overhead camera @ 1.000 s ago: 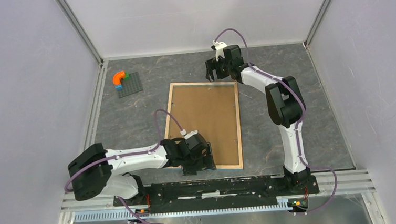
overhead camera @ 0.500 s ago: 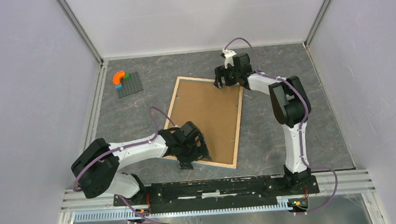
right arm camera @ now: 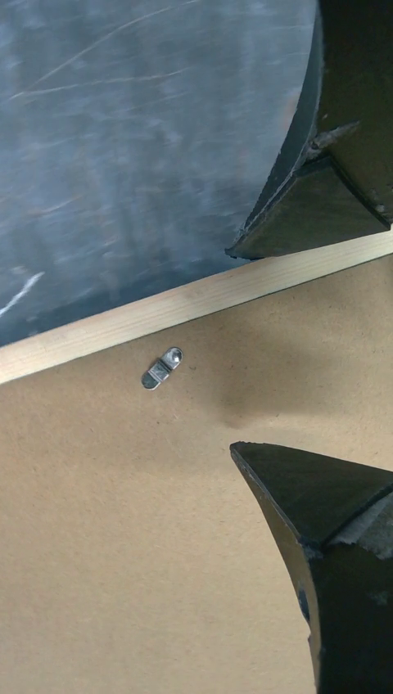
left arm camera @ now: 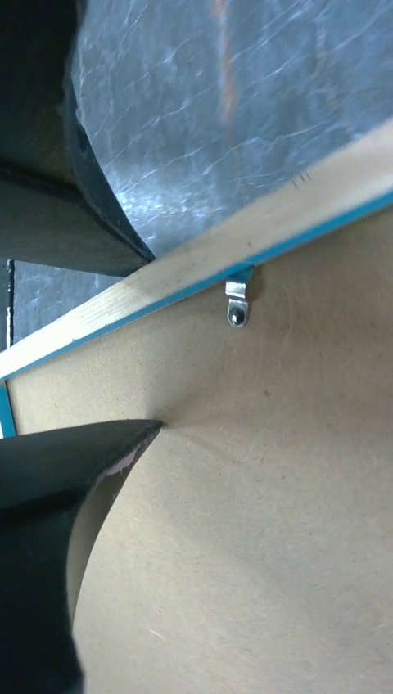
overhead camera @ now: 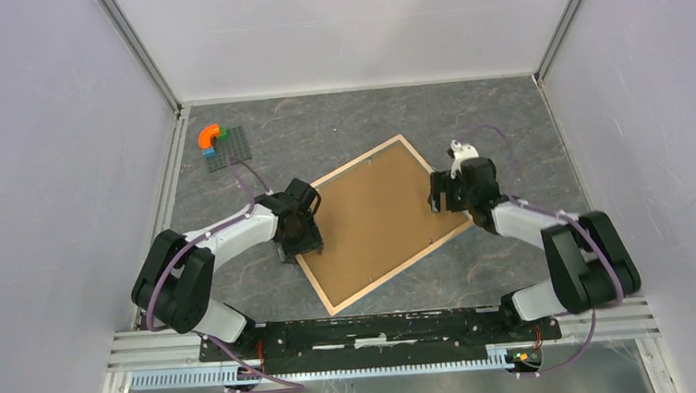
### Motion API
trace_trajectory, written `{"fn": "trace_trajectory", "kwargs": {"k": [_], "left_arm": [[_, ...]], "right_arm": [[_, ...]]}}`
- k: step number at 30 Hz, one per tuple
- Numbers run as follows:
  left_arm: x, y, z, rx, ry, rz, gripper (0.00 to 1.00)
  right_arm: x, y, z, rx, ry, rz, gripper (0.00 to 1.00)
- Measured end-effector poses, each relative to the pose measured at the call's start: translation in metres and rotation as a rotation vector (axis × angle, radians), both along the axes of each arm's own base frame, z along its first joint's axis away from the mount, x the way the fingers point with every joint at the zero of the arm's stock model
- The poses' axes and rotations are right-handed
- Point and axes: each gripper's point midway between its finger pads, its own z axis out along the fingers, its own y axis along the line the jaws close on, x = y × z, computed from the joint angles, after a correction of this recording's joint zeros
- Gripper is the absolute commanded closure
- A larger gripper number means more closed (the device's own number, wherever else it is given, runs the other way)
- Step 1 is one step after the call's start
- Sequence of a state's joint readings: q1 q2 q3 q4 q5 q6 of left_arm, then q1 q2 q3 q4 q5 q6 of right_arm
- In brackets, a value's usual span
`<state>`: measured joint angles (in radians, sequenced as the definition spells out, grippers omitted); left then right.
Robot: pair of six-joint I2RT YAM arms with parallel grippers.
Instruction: Put the photo into the frame
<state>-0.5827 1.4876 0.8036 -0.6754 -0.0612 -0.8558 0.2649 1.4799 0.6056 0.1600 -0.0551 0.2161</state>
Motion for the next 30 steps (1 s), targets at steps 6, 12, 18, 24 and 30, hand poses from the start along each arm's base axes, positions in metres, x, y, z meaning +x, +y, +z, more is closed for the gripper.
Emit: {"fn": "trace_trajectory", "kwargs": {"k": [6,12,18,24,30], "left_arm": [[0.03,0.01,0.003,0.073,-0.063,-0.009,0.59],[0.044,0.018,0.005,0.131,-0.101,-0.024,0.75],[0.049,0.022,0.006,0.146,-0.105,-0.05,0.96],[0.049,0.022,0.006,0.147,-0.106,-0.07,0.98],[0.05,0.022,0.006,0.147,-0.107,-0.086,0.98]], "right_arm": [[-0.049,-0.02,0.0,0.011,-0.041,-0.065,0.14],[-0.068,-0.028,-0.002,-0.042,-0.016,-0.066,0.11],[-0.064,-0.031,0.0,-0.134,0.05,-0.034,0.16],[-0.045,-0.028,0.007,-0.169,0.034,-0.012,0.22],[-0.038,-0.035,-0.003,-0.227,0.065,-0.028,0.29]]}}
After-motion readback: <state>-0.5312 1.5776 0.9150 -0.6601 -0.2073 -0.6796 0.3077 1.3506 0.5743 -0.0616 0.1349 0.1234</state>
